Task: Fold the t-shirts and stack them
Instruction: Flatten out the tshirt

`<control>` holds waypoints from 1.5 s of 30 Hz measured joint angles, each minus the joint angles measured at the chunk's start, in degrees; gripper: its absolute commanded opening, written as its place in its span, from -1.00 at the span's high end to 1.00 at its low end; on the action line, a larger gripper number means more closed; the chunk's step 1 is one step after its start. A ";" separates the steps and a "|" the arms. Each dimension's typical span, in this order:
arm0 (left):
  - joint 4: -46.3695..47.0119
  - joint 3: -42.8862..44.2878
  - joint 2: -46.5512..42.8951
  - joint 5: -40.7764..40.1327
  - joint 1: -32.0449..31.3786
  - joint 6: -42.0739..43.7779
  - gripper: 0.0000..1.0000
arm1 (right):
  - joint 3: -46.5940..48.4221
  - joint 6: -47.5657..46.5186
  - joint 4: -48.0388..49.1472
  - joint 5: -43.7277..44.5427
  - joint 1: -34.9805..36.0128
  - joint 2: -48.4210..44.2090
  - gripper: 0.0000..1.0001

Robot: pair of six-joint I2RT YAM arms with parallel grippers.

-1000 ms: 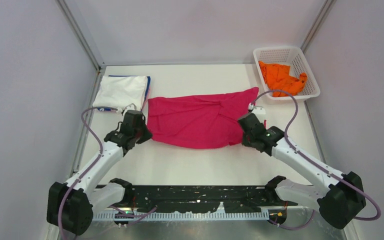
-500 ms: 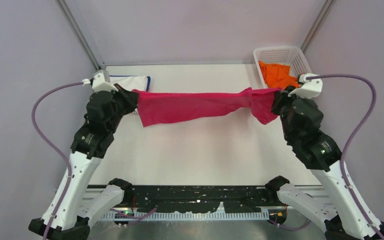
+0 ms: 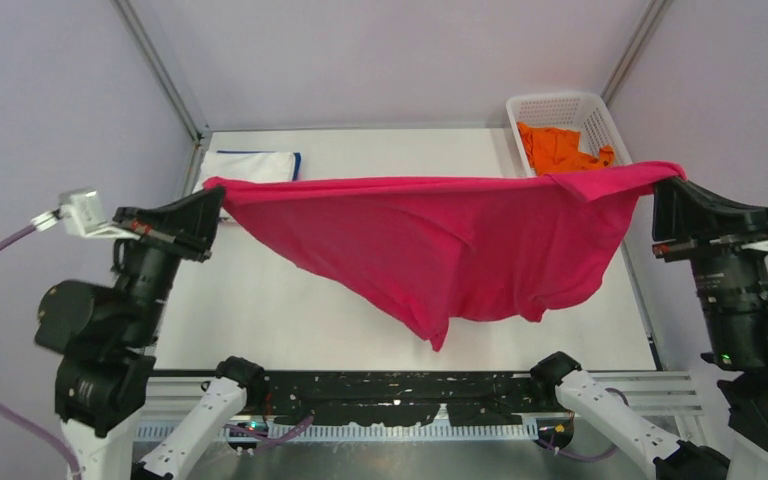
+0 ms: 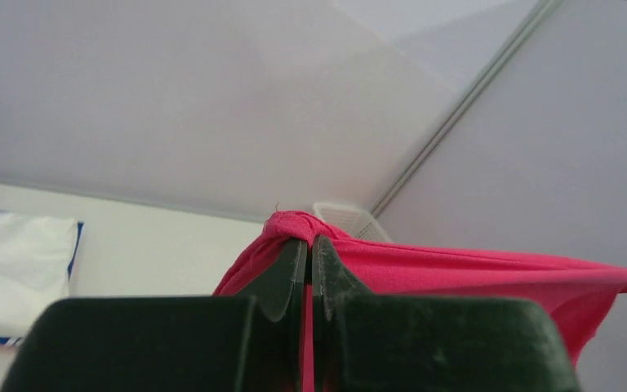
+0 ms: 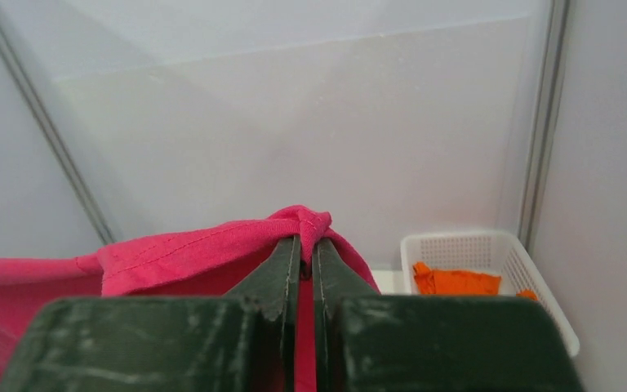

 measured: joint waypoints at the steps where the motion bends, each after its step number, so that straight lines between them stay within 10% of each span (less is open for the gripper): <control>1: -0.02 0.85 -1.27 0.61 0.00 0.02 1.00 | 1.97 -0.37 -0.94 -1.88 0.00 -0.02 0.89; 17: -4.26 16.37 -6.14 10.54 0.02 1.53 1.00 | 25.44 -1.03 -14.82 -24.72 -0.46 0.00 0.90; 27: -2.89 10.08 -4.42 7.28 0.02 3.41 1.00 | 21.62 -1.40 -14.78 -14.45 -1.05 3.61 0.90; 36: 4.00 -2.91 20.06 -11.08 0.79 7.78 1.00 | 1.20 -2.38 -4.07 12.13 -2.08 20.26 0.90; 45: 8.41 -6.73 53.88 -15.65 5.68 6.95 1.00 | -12.15 0.28 7.87 8.63 -11.10 48.24 0.89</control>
